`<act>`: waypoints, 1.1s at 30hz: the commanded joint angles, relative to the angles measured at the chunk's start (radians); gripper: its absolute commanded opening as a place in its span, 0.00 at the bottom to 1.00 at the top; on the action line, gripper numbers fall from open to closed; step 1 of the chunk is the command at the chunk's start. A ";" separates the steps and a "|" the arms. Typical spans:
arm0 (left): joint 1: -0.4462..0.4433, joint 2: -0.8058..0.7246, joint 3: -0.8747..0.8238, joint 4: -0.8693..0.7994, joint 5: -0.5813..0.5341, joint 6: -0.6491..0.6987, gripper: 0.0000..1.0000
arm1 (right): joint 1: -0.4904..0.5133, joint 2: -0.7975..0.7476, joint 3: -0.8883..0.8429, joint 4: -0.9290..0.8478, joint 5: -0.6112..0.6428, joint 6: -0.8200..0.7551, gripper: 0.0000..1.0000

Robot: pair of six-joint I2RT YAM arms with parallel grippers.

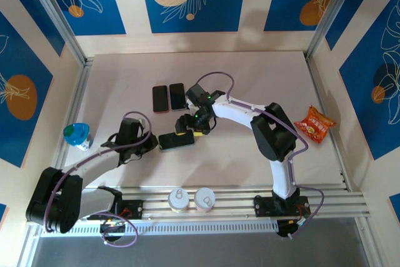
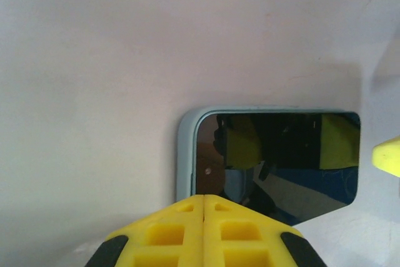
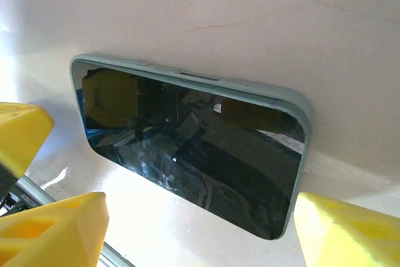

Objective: Put the phone into the phone case

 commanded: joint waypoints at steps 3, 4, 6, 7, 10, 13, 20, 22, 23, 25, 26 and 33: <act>-0.004 0.022 0.027 0.020 0.008 0.011 0.06 | -0.012 -0.089 -0.036 0.026 -0.001 -0.029 0.78; -0.004 0.028 0.029 0.028 0.013 0.007 0.06 | -0.017 -0.107 -0.063 0.054 -0.005 -0.025 0.75; -0.005 0.042 0.037 0.033 0.025 0.003 0.05 | -0.025 -0.140 -0.109 0.101 0.009 -0.011 0.56; -0.008 0.050 0.043 0.034 0.030 0.001 0.05 | -0.031 -0.158 -0.136 0.124 0.021 -0.004 0.32; -0.022 0.059 0.055 0.043 0.041 -0.001 0.05 | -0.048 -0.189 -0.187 0.153 0.035 0.007 0.00; -0.047 0.057 0.069 0.046 0.041 -0.003 0.05 | -0.047 -0.180 -0.198 0.137 0.034 -0.012 0.00; -0.083 0.040 0.071 0.085 0.037 -0.021 0.06 | -0.039 -0.153 -0.245 0.180 -0.011 0.011 0.00; -0.093 0.051 0.084 0.079 0.038 -0.020 0.05 | -0.037 -0.144 -0.250 0.187 -0.007 0.023 0.00; -0.099 0.058 0.090 0.076 0.038 -0.020 0.05 | -0.037 -0.138 -0.251 0.186 -0.005 0.028 0.00; -0.110 0.069 0.096 0.079 0.031 -0.020 0.05 | -0.037 -0.130 -0.248 0.180 0.004 0.041 0.00; -0.114 0.074 0.097 0.081 0.029 -0.020 0.05 | -0.037 -0.125 -0.248 0.175 0.004 0.046 0.00; -0.125 0.105 0.102 0.094 0.025 -0.023 0.05 | -0.010 -0.094 -0.229 0.141 0.003 0.006 0.00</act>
